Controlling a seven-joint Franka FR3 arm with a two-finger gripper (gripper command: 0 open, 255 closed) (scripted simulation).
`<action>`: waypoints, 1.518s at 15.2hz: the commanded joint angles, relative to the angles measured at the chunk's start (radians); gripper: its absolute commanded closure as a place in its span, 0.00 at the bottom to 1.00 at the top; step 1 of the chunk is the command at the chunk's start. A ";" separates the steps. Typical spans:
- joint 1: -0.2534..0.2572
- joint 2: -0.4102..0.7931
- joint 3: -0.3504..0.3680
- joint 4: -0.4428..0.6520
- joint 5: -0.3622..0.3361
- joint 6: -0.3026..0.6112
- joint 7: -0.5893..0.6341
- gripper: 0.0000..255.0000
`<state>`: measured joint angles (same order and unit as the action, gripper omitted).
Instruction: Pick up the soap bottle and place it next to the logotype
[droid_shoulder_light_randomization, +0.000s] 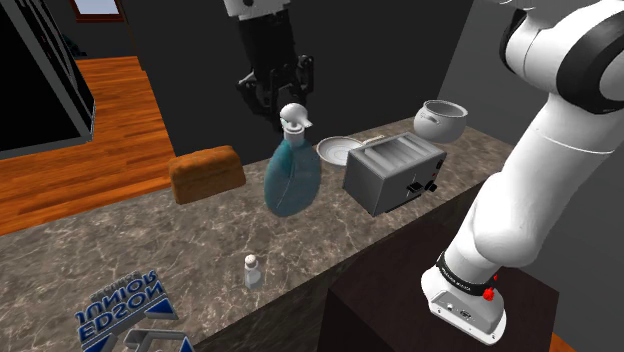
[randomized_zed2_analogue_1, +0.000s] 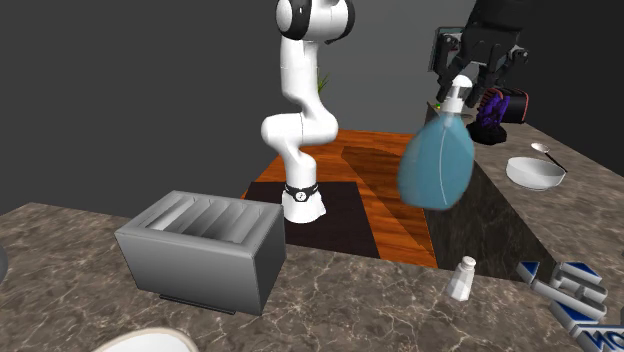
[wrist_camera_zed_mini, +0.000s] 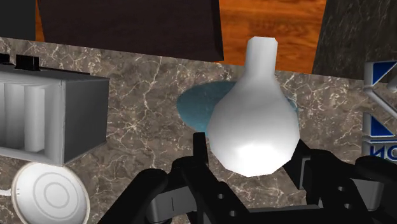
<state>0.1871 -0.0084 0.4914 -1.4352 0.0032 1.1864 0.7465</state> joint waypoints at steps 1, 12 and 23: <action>0.025 0.048 0.026 0.018 -0.011 0.025 0.052 1.00; 0.236 0.413 0.098 0.282 -0.156 0.080 0.293 1.00; 0.303 0.532 0.093 0.294 -0.202 0.176 0.346 1.00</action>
<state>0.4958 0.5287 0.5833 -1.1191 -0.2011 1.3452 1.0923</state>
